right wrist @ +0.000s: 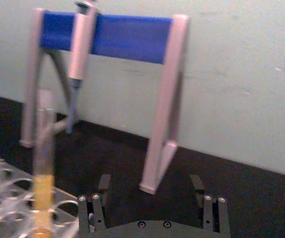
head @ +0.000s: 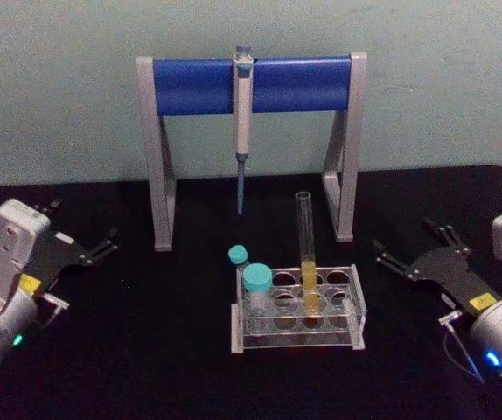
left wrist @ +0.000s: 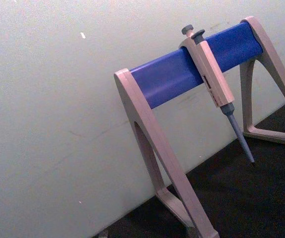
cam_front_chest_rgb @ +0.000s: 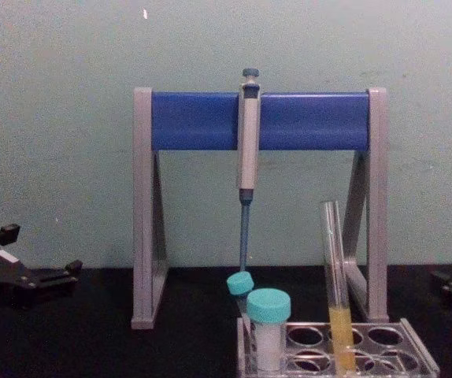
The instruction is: Pick up the test tube from the test tube rack, shake it, then place it back into the test tube rack.
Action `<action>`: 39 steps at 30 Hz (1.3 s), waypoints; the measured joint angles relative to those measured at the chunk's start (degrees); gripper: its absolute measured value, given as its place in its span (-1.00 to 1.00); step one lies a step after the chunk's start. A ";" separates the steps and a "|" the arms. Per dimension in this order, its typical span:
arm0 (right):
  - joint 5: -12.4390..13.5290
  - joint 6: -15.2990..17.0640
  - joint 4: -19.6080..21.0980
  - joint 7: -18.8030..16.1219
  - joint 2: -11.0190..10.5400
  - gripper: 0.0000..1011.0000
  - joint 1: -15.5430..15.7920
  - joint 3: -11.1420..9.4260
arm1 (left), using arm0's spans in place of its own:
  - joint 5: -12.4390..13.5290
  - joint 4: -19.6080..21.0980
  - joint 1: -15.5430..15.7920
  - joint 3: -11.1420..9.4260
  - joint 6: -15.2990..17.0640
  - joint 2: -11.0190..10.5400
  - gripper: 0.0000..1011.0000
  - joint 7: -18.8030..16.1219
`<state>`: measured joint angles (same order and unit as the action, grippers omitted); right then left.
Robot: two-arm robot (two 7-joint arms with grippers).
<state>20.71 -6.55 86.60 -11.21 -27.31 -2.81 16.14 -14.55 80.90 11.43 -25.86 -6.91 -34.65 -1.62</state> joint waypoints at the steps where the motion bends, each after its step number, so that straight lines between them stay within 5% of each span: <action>1: -1.03 -0.63 -0.90 1.69 1.11 0.98 0.11 -0.23 | 0.00 0.00 0.00 0.00 0.00 0.00 1.00 0.00; 8: -3.78 -2.40 -5.61 5.68 5.11 0.98 -0.40 -0.63 | 0.00 0.00 0.00 0.00 0.00 0.00 1.00 0.00; 17: -4.63 -2.90 -10.09 5.57 7.76 0.98 -1.76 -0.81 | 0.00 0.00 0.00 0.00 0.00 0.00 1.00 0.00; 39: -4.64 -2.92 -9.74 5.55 7.56 0.98 -1.66 -0.68 | 0.00 0.00 0.00 0.00 0.00 0.00 1.00 0.00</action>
<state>16.08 -9.47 76.86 -5.66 -19.75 -4.47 15.46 -14.55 80.90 11.43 -25.86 -6.91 -34.64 -1.62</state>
